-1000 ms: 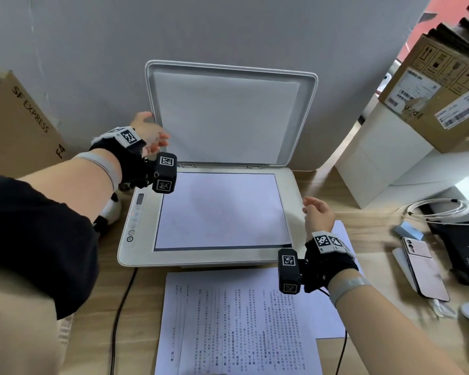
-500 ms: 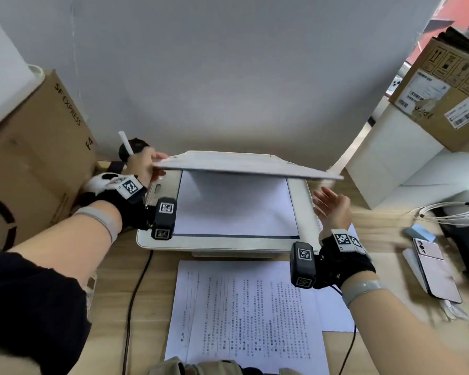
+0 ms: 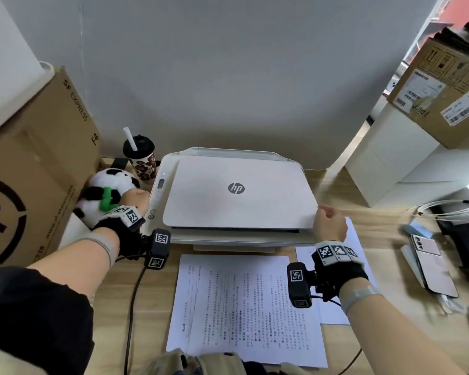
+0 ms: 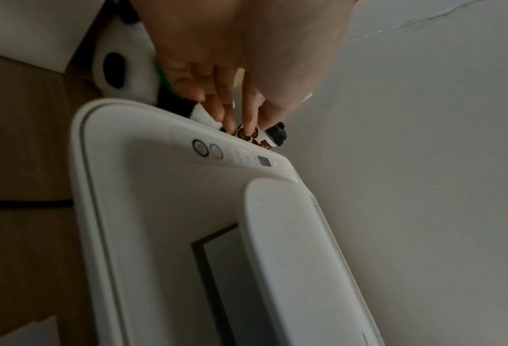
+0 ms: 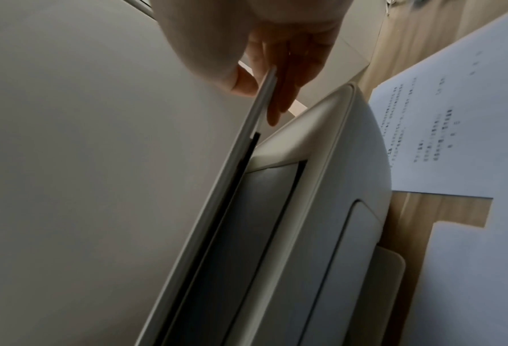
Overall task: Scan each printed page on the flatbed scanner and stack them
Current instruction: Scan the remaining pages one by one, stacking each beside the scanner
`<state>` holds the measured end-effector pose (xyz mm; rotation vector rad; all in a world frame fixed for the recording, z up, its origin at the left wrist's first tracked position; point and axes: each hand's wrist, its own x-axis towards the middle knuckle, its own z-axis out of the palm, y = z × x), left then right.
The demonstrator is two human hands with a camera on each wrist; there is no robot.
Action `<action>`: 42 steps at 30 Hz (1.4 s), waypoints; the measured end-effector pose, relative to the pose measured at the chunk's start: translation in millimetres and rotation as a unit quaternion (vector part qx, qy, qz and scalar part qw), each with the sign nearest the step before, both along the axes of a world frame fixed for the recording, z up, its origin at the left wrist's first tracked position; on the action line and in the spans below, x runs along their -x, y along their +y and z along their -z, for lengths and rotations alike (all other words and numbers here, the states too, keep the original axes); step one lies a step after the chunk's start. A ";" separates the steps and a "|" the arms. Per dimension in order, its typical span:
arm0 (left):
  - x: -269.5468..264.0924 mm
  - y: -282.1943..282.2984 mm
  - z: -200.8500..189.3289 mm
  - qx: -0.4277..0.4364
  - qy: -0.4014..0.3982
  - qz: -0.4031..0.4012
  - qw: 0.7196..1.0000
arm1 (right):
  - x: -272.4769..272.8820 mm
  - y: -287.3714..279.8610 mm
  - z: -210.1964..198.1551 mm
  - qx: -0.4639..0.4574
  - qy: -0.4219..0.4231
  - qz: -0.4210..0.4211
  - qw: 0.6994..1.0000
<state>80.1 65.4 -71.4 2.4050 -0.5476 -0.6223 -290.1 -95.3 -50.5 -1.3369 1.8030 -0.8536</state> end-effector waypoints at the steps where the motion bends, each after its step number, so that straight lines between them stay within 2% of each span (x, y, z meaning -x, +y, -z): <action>1: 0.3 -1.1 3.6 -0.020 0.011 0.008 1.000 | 0.3 0.3 0.1 -0.004 0.012 -0.009 1.000; 4: 11.6 -6.0 2.7 -0.023 0.063 -0.040 0.997 | 2.2 1.2 3.9 -0.012 0.043 -0.028 0.999; 8: 13.8 -13.2 10.9 -0.010 0.092 -0.098 0.991 | 7.5 -5.5 15.3 0.011 0.051 -0.009 0.999; 11: -11.7 -23.2 53.2 -0.021 0.082 -0.116 0.990 | 10.2 -11.6 19.1 0.001 0.049 -0.004 0.999; 13: -14.3 -25.8 63.2 -0.028 0.080 -0.124 0.989 | 10.6 -13.5 21.2 -0.015 0.044 -0.007 0.999; 16: 4.8 -21.4 33.6 -0.016 0.090 -0.124 0.988 | 9.0 -14.0 27.2 -0.037 0.030 -0.013 0.999; 19: -10.4 -22.2 57.8 -0.005 0.107 -0.132 0.985 | 7.2 -13.3 33.8 -0.049 0.018 -0.009 0.999; 22: 11.5 -15.9 25.1 0.023 0.112 -0.139 0.984 | 8.5 -12.0 39.6 -0.056 0.014 -0.005 0.998; 24: 22.2 -12.6 15.1 0.036 0.095 -0.144 0.984 | 11.1 -10.0 43.2 -0.051 0.002 0.001 0.999; 28: 33.4 -3.5 20.4 0.065 0.050 -0.152 0.985 | 15.3 -0.6 50.2 -0.039 -0.033 0.027 0.998; 34: 57.1 13.7 25.5 0.054 -0.030 -0.161 0.985 | 15.2 21.0 55.0 -0.018 -0.073 0.039 0.996; 42: 92.6 28.7 38.4 0.117 -0.038 -0.183 0.975 | 17.8 26.4 73.6 0.003 -0.127 0.023 0.992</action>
